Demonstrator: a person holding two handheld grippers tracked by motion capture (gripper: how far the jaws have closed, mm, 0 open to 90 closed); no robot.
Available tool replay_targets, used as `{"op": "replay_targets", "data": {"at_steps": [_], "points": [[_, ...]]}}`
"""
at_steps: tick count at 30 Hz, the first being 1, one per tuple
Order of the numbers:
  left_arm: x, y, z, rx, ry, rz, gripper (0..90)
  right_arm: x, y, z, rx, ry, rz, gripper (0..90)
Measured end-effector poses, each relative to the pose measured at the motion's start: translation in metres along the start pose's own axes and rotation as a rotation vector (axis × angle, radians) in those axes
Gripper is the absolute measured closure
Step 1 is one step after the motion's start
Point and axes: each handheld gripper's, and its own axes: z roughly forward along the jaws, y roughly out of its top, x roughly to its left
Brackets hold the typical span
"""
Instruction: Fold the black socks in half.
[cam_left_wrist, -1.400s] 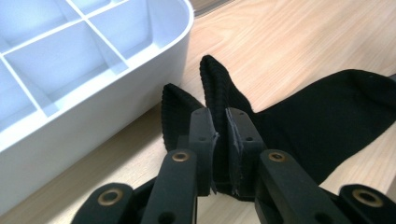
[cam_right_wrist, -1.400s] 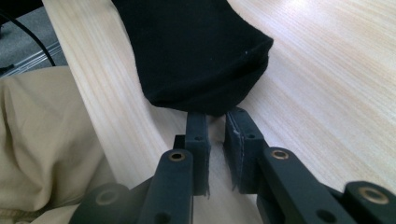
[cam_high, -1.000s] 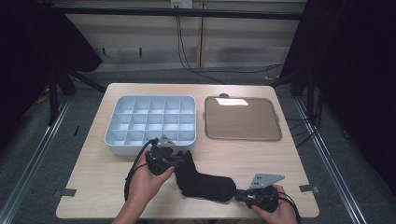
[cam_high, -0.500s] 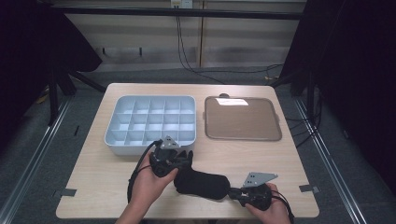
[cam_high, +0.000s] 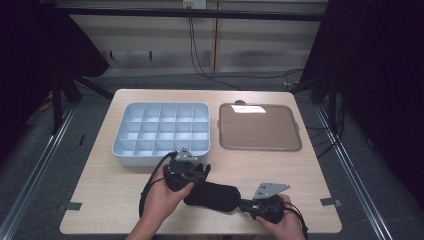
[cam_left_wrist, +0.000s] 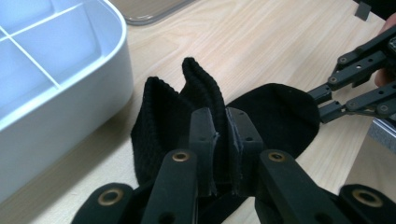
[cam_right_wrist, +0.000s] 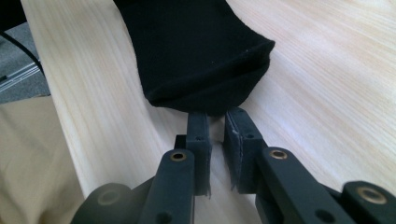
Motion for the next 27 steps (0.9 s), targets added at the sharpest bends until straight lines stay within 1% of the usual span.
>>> {"op": "replay_targets", "data": {"at_steps": [5, 9, 10, 11, 12, 16, 18, 19, 21, 27], "points": [[-0.001, 0.000, 0.000, 0.012, -0.006, 0.006, 81.5, 0.002, 0.004, 0.005, -0.002, 0.000, -0.011, 80.4], [-0.002, 0.000, 0.002, 0.004, -0.008, 0.004, 81.6, 0.003, 0.006, 0.007, -0.002, 0.004, -0.007, 80.4], [-0.003, 0.000, 0.002, 0.016, -0.010, 0.010, 81.7, 0.003, 0.006, 0.008, -0.005, 0.002, -0.008, 80.3], [-0.004, 0.000, 0.002, 0.010, -0.010, 0.014, 81.7, 0.003, 0.007, 0.009, -0.006, 0.004, -0.011, 80.3], [-0.004, 0.001, 0.002, 0.017, -0.010, 0.025, 81.8, 0.004, 0.008, 0.009, -0.004, 0.004, -0.011, 80.3], [-0.007, 0.001, 0.004, 0.014, -0.015, 0.027, 82.2, 0.006, 0.010, 0.013, -0.006, 0.005, -0.015, 80.1], [-0.007, 0.001, 0.005, 0.022, -0.018, 0.029, 82.3, 0.007, 0.012, 0.014, -0.005, 0.003, -0.023, 80.1], [-0.008, 0.000, 0.005, 0.022, -0.018, 0.028, 82.3, 0.008, 0.012, 0.015, -0.007, 0.008, -0.019, 80.1], [-0.008, 0.000, 0.006, 0.026, -0.015, 0.028, 82.3, 0.009, 0.013, 0.016, -0.007, 0.006, -0.025, 79.9], [-0.010, 0.000, 0.008, 0.036, -0.023, 0.039, 82.3, 0.009, 0.013, 0.016, -0.009, 0.007, -0.023, 80.0]]}}
